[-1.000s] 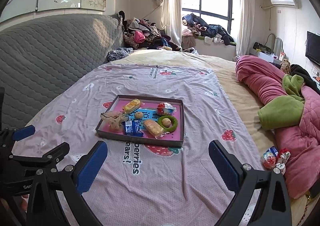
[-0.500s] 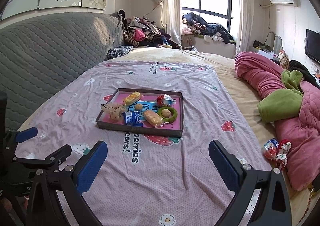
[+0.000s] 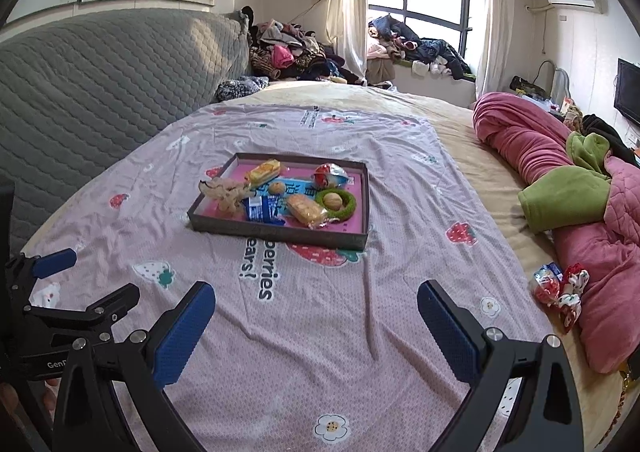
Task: Organize objects
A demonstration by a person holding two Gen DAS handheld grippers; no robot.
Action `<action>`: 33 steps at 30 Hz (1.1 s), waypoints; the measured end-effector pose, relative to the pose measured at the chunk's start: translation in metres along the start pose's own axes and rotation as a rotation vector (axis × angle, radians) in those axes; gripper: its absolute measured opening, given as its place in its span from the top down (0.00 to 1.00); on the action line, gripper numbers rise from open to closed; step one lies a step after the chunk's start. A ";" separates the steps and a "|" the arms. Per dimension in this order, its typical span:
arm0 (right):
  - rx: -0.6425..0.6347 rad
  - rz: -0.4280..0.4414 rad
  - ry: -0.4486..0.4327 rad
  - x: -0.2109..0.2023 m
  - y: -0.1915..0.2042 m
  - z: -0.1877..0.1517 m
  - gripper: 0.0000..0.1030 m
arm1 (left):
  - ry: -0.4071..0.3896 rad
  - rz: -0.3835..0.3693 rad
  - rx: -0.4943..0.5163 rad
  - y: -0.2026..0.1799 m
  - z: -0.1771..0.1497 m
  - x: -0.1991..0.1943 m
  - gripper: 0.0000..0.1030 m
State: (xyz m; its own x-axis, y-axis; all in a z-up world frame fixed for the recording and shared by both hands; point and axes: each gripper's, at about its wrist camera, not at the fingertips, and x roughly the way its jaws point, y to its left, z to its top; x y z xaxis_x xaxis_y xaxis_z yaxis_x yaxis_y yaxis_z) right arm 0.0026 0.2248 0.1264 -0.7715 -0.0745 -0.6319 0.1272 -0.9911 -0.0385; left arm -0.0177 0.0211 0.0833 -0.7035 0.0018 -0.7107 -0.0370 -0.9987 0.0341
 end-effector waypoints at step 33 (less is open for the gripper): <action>0.053 0.011 0.107 0.066 -0.014 -0.063 0.01 | 0.052 0.026 -0.020 0.011 -0.046 0.070 0.01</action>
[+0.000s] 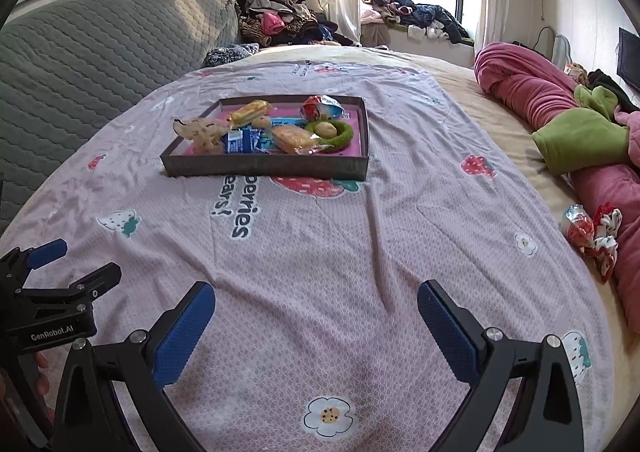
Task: Organize objects
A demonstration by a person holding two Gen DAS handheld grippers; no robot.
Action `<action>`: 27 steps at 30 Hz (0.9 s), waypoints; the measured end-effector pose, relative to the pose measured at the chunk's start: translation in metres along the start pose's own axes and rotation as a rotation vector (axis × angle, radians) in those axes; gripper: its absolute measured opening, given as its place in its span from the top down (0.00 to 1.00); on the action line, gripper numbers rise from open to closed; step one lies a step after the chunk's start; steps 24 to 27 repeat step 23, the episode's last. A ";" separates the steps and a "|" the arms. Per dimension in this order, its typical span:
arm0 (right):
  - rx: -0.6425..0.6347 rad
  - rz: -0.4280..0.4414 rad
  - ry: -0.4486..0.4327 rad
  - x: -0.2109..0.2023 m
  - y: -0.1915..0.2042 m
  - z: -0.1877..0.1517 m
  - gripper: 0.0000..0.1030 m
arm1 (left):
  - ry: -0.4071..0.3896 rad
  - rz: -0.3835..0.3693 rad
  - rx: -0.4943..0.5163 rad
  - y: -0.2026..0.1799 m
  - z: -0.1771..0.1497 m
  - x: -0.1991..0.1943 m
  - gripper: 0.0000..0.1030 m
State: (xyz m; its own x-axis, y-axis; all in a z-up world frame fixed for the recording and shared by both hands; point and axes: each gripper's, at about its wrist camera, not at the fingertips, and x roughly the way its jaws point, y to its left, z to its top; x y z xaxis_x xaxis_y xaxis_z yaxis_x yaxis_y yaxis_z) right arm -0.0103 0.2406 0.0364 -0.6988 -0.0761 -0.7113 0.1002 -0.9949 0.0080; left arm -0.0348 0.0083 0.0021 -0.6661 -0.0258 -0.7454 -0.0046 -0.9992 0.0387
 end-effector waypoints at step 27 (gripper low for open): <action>-0.010 -0.008 0.037 0.022 0.000 -0.011 0.01 | 0.005 0.015 0.029 -0.002 -0.001 0.018 0.01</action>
